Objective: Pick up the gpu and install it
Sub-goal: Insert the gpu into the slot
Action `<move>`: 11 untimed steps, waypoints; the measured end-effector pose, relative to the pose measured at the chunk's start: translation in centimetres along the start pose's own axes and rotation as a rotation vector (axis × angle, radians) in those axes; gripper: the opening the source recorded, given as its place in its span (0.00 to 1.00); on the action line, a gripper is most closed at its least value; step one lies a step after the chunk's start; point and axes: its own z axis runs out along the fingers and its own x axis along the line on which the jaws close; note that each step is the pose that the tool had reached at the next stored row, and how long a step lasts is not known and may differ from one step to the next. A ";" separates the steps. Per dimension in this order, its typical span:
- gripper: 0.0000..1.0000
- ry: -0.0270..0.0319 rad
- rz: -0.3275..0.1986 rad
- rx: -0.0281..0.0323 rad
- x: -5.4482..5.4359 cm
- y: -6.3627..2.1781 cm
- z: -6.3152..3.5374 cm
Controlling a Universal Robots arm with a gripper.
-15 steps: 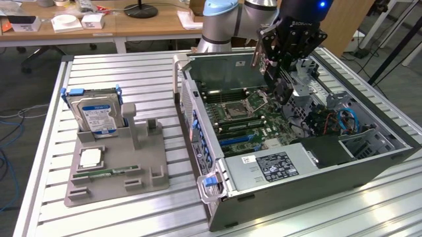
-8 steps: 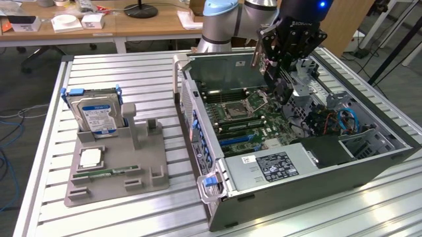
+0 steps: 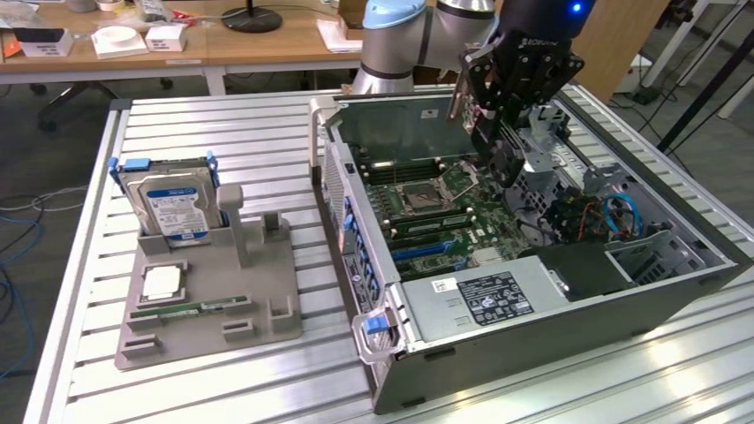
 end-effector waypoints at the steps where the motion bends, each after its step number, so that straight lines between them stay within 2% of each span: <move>1: 0.26 0.0000 -0.001 0.0001 0.0 0.00 0.00; 11: 0.26 0.0006 -0.014 -0.0003 0.0 0.00 0.03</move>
